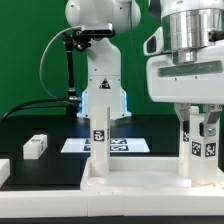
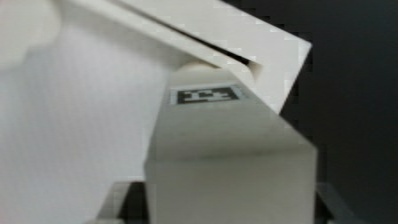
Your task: Assemble desk
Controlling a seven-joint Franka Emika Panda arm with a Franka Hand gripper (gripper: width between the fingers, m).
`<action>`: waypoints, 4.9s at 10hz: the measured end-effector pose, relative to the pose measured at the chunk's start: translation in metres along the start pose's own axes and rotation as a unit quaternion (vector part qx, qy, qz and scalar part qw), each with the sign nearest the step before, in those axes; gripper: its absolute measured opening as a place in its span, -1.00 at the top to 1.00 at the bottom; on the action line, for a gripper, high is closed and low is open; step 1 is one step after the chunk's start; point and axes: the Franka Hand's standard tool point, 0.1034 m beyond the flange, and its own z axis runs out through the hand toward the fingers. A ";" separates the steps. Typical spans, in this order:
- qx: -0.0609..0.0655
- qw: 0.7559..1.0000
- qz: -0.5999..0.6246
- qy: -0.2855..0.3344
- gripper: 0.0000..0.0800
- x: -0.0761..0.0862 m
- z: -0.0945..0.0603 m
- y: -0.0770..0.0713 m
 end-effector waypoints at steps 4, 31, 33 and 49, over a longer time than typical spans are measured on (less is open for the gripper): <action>0.012 0.981 0.193 -0.014 0.26 -0.007 0.001 -0.002; 0.035 0.978 0.202 -0.034 0.24 -0.002 0.006 -0.001; 0.034 0.978 0.201 -0.033 0.23 -0.002 0.007 -0.001; 0.007 0.922 -0.387 -0.008 0.08 -0.006 0.005 -0.002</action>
Offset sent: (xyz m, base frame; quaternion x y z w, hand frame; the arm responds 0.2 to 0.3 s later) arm 0.0000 0.0000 0.0000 0.0000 0.0000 0.1296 0.9916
